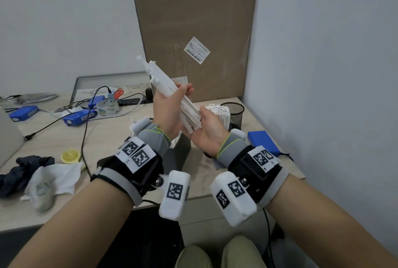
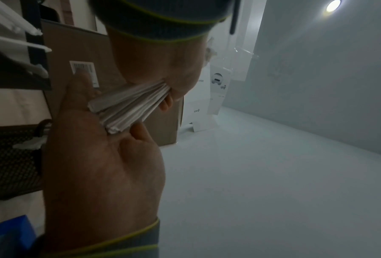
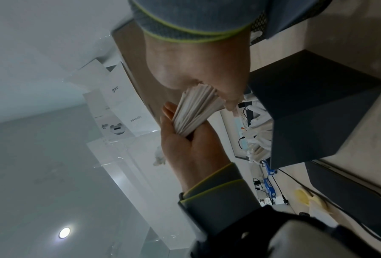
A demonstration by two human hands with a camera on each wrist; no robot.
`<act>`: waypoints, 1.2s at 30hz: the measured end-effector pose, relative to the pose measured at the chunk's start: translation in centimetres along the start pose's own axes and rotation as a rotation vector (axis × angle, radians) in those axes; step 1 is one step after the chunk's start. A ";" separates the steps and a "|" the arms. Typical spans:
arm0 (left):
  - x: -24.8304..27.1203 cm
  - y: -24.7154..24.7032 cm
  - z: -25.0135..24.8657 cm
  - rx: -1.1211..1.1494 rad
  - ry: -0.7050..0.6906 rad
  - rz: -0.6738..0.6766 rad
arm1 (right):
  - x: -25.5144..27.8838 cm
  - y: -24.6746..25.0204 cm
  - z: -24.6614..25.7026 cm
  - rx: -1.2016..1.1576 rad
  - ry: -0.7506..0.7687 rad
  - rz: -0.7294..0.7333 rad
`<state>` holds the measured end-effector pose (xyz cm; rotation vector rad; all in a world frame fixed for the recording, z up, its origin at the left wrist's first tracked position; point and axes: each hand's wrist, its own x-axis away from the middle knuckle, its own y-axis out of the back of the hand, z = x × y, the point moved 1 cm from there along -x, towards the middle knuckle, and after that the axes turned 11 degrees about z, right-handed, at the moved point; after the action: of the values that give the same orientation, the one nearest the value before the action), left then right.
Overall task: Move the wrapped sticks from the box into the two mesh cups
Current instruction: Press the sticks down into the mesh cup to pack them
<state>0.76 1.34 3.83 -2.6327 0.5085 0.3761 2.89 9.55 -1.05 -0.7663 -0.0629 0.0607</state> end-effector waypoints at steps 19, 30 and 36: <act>0.9 -0.7 1.3 0.019 0.085 0.146 | 0.4 1.4 -0.2 -0.084 -0.087 0.072; 1.7 0.0 1.1 -0.256 0.289 0.479 | 3.8 -2.1 9.1 0.940 0.439 -0.021; 2.8 -0.9 1.8 -0.418 0.315 0.644 | 5.0 -6.4 11.1 1.674 0.201 0.186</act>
<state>3.32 2.09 1.62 -2.8746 1.5430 0.2738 7.19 13.04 11.51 0.8999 0.2385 0.1771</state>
